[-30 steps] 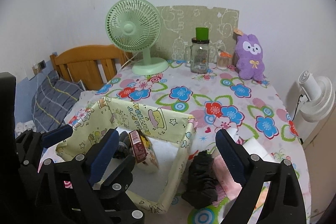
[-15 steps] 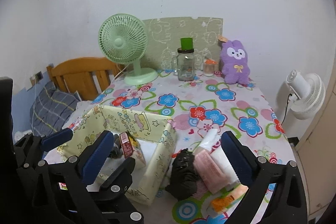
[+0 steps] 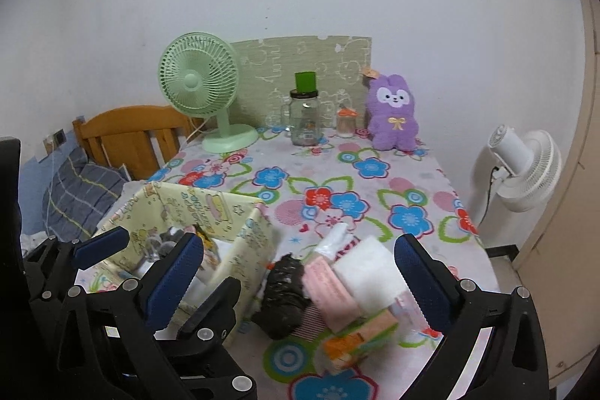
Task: Organize soft objects
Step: 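Withdraw both grippers from the bin toward the remaining items, then grasp the green tissue pack with the right gripper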
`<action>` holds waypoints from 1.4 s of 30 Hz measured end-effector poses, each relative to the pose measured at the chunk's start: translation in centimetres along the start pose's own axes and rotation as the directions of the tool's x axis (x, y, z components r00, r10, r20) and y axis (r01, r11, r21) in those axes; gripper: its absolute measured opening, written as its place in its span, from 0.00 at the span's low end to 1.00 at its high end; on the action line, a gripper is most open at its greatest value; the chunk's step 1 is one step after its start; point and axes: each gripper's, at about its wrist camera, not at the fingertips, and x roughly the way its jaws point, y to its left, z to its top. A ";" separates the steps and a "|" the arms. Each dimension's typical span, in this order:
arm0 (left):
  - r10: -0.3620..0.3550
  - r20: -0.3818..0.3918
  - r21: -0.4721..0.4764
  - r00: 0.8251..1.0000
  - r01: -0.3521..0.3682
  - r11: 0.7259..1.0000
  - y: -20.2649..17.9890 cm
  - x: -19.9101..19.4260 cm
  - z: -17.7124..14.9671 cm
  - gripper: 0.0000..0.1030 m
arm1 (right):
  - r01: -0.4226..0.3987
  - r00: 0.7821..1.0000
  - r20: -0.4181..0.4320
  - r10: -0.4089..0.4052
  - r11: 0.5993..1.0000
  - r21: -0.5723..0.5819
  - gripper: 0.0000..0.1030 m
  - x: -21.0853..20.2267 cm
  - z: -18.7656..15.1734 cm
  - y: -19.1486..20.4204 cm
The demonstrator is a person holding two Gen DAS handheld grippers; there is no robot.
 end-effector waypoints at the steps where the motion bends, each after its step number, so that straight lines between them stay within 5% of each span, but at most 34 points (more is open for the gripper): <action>1: -0.003 0.004 0.004 1.000 0.003 1.000 -0.4 0.0 0.0 1.00 | 0.003 1.000 0.000 -0.003 1.000 0.003 1.00 -0.1 -0.1 -0.3; 25: -0.078 -0.028 0.045 0.997 0.080 0.996 -6.4 1.8 -3.5 0.98 | 0.021 1.000 -0.016 -0.021 1.000 0.014 1.00 -0.1 -4.7 -5.9; 42: -0.091 -0.160 0.057 0.983 0.101 0.993 -7.6 5.5 -6.0 0.94 | -0.024 0.990 -0.140 0.030 0.999 0.047 1.00 4.0 -7.9 -7.4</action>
